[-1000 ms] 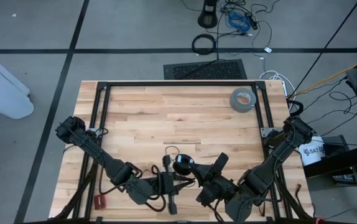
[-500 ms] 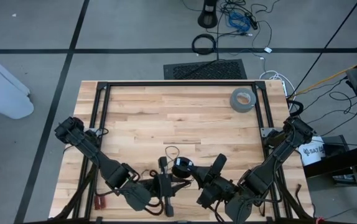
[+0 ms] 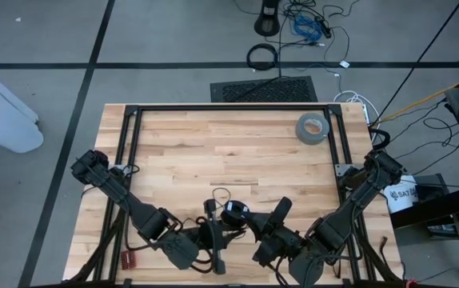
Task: Coil cords
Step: Coil the black wire onto the spool
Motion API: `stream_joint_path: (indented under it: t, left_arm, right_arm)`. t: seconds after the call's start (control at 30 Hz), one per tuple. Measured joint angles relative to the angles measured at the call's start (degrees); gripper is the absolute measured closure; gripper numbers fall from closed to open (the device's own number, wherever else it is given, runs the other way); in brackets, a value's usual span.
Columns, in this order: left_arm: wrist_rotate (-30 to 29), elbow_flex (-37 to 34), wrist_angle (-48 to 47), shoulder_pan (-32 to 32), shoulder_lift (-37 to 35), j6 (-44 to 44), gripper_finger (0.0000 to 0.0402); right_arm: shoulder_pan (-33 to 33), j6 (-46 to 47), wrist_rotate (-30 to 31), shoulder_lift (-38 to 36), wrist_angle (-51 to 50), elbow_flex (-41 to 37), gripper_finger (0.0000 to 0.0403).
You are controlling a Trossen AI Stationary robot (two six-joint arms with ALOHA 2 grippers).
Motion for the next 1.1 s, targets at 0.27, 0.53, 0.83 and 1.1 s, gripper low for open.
stream_joint_path:
  t: [0.27,0.53,0.83,1.1]
  left_arm:
    - [3.28,0.76,-0.69,-2.72,0.02,3.48,0.0389]
    - [6.34,0.76,-0.77,-4.46,0.04,6.61,0.0338]
    - [4.98,0.76,-0.88,-7.3,-0.69,6.98,0.0214]
    - [-0.48,0.76,-1.01,-12.51,-2.16,8.16,0.0156]
  right_arm:
    - [0.49,-0.5,3.93,-0.02,0.27,0.0,0.0403]
    - [1.69,-2.95,9.99,-0.02,1.66,0.0,0.0403]
    - [4.88,-10.78,14.4,-0.19,9.62,0.0,0.0403]
    - [7.44,-9.69,14.22,-1.8,10.2,0.02,0.0403]
